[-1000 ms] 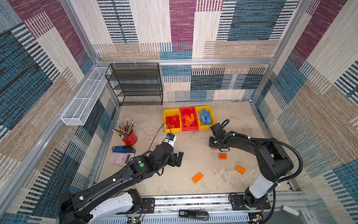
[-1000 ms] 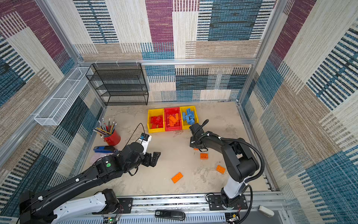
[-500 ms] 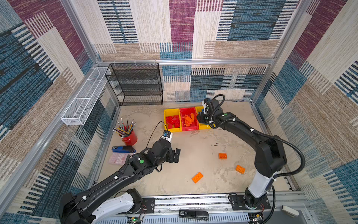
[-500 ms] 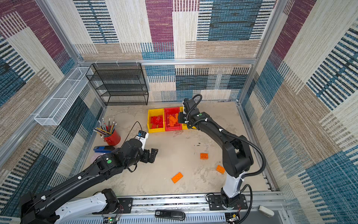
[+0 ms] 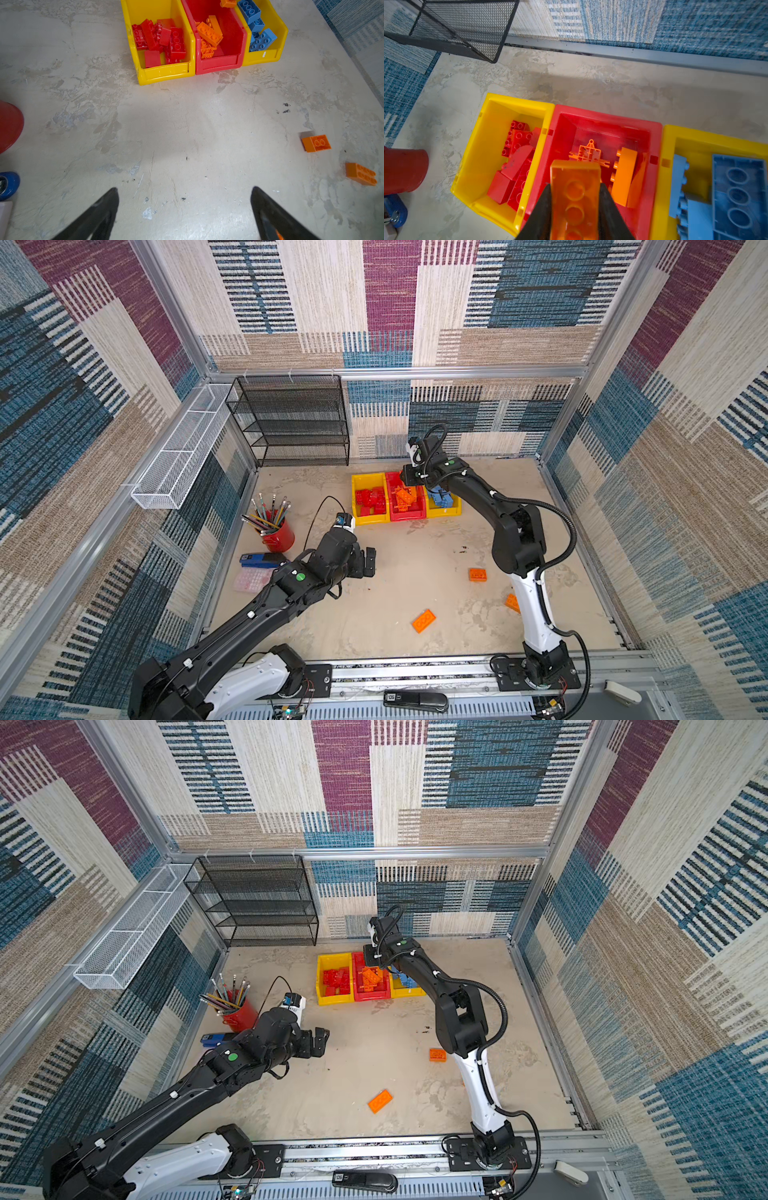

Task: Sort the legos into containers by color
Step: Place the lego in the container, then pick up the lego from the middle-right of the table.

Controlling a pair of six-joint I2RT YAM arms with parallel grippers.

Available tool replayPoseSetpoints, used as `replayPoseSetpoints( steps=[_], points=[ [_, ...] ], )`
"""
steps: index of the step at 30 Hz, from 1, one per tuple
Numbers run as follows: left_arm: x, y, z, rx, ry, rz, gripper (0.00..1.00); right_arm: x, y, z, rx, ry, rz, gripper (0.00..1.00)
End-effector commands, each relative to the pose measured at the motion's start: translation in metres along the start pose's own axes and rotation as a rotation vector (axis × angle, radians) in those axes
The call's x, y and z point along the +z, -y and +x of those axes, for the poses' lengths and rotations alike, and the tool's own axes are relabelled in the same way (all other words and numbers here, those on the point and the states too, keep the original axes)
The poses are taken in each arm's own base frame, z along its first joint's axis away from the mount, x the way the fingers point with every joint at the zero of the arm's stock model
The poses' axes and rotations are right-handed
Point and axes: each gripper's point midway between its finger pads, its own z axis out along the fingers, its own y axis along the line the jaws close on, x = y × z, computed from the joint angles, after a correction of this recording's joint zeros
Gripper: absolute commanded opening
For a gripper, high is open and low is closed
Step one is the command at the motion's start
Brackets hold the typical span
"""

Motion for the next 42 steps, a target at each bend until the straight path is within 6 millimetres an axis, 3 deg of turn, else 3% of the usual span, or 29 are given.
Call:
replayPoseSetpoints(
  steps=[1,6,10,13,16,23,26,29,34,42],
  points=[
    [0.001,0.003,-0.005,-0.01,-0.002,0.011,0.99,0.008,-0.003,0.004,-0.02,-0.026,-0.022,0.45],
    [0.002,0.004,-0.009,-0.018,-0.003,0.02,0.99,-0.004,-0.007,-0.005,-0.033,-0.004,-0.029,0.61],
    [-0.002,0.007,-0.008,-0.039,-0.001,0.044,0.99,-0.033,-0.009,-0.004,-0.036,0.009,-0.019,0.62],
    [-0.008,0.012,-0.006,-0.063,0.006,0.089,0.99,-0.065,-0.004,0.014,-0.016,0.024,0.008,0.62],
    [-0.011,0.016,-0.001,-0.108,0.003,0.132,0.99,-0.098,0.011,0.049,0.027,0.023,0.07,0.62],
    [-0.015,0.045,0.016,-0.139,-0.04,0.28,0.99,-0.161,0.056,0.174,0.207,-0.086,0.24,0.62],
    [-0.017,0.061,0.02,-0.108,-0.044,0.309,0.99,-0.194,0.073,0.214,0.312,-0.072,0.319,0.64],
    [-0.018,0.074,0.022,-0.082,-0.046,0.331,0.99,-0.215,0.082,0.242,0.391,-0.056,0.348,0.68],
    [-0.016,0.085,0.017,-0.067,-0.045,0.352,0.99,-0.22,0.096,0.27,0.43,-0.108,0.428,0.69],
    [-0.021,0.08,0.012,-0.022,-0.031,0.327,0.99,-0.197,0.104,0.301,0.451,-0.185,0.445,0.7]
  ],
)
